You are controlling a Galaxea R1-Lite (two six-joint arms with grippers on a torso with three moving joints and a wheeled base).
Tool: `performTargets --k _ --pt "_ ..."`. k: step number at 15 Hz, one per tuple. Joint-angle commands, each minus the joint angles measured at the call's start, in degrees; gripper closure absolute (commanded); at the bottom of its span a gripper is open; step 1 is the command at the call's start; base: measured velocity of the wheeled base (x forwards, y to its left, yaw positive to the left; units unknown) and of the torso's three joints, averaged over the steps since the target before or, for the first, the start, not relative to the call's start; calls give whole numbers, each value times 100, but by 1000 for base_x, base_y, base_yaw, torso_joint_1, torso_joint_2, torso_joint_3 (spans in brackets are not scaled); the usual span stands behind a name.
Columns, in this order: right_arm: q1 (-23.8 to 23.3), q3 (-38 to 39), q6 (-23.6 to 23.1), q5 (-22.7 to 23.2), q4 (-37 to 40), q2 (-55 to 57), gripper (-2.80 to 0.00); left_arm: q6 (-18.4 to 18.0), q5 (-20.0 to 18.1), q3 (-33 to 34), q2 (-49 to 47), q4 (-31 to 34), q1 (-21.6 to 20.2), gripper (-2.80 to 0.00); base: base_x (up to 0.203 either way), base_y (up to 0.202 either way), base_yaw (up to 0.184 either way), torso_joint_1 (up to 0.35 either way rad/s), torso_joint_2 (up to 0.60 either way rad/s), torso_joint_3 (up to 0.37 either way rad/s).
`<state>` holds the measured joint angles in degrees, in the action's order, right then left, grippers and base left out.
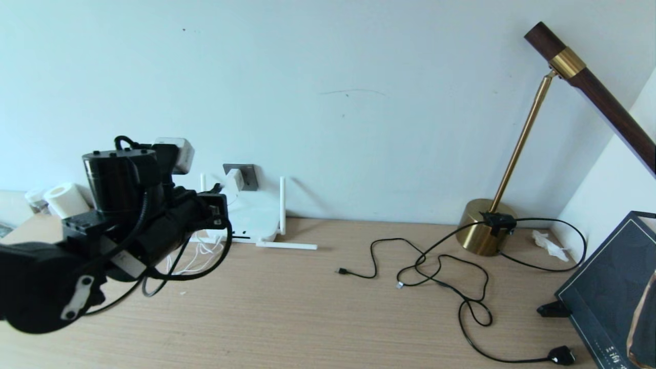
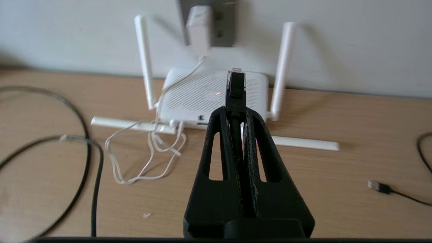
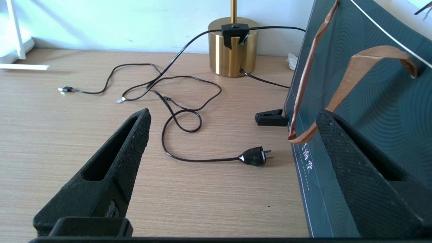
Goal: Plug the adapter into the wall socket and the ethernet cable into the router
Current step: Align cable and router interface
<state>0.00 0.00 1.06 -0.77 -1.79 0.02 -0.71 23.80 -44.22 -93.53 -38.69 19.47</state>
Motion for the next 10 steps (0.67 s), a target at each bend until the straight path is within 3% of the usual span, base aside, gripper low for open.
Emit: performTargets --k 1,4,8,10 --pt "0 62 -1 -2 -5 -2 -280 170 -321 82 27 -36 -747 0 0 0 0 0 0 0" --pt "0 62 -1 -2 -5 -2 -280 -107 -1259 82 239 -23 -1613 0 0 0 0 0 0 0" --pt "0 62 -1 -2 -5 -2 -280 507 -1506 853 528 -364 -1606 0 0 0 0 0 0 0" --pt "0 62 -1 -2 -5 -2 -280 437 -1555 1038 767 -602 -1584 0 0 0 0 0 0 0"
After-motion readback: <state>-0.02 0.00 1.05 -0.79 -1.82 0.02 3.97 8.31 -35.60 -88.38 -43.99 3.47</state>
